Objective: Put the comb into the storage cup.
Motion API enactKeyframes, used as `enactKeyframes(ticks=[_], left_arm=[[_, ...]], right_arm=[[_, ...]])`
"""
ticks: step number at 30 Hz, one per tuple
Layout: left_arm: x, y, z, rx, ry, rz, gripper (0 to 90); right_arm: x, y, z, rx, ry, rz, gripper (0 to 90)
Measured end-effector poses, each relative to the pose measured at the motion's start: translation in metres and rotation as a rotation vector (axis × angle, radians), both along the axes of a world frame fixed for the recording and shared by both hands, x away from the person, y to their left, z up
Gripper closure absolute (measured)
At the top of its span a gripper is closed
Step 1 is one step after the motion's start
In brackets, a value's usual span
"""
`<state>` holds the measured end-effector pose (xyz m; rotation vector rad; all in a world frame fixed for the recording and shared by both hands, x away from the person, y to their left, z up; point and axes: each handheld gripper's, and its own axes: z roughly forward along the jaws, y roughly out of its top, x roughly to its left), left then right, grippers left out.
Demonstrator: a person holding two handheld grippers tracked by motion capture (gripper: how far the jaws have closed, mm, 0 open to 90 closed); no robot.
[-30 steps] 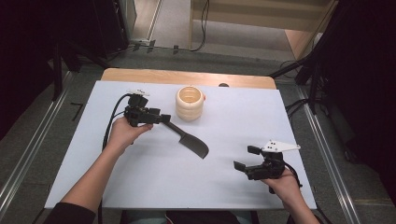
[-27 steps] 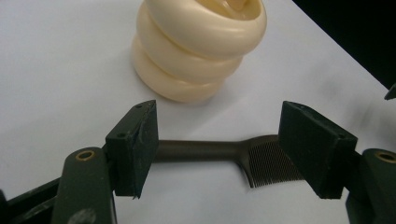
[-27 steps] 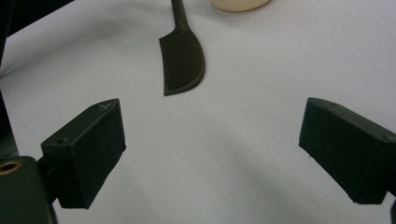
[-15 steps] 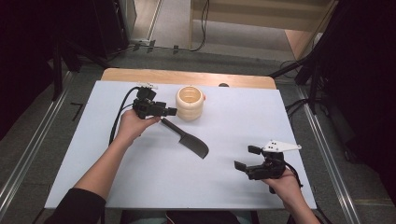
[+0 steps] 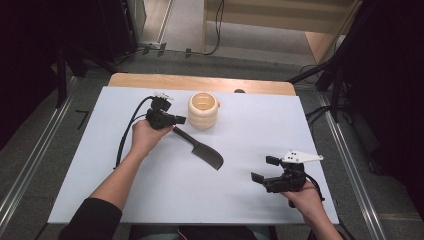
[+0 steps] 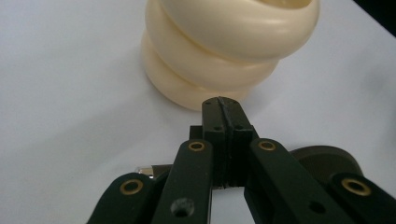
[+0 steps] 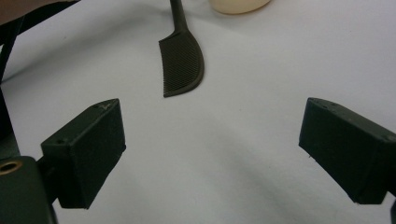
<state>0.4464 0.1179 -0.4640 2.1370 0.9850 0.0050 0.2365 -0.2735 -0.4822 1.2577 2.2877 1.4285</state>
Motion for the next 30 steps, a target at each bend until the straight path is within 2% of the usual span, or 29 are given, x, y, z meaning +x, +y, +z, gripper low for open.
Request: enactKeyframes(ticks=[8, 11, 30], left_arm=[[0.003, -0.002, -0.022, 0.035, 0.031, 0.004, 90.0], [0.003, -0.001, -0.027, 0.017, 0.048, 0.015, 90.0], [-0.011, 0.009, -0.036, 0.043, 0.054, -0.011, 90.0]], right_arm=[[0.000, 0.000, 0.000, 0.000, 0.006, -0.002, 5.5], [0.000, 0.000, 0.000, -0.002, 0.005, 0.000, 5.5], [0.000, 0.000, 0.000, -0.004, 0.002, 0.001, 5.5]])
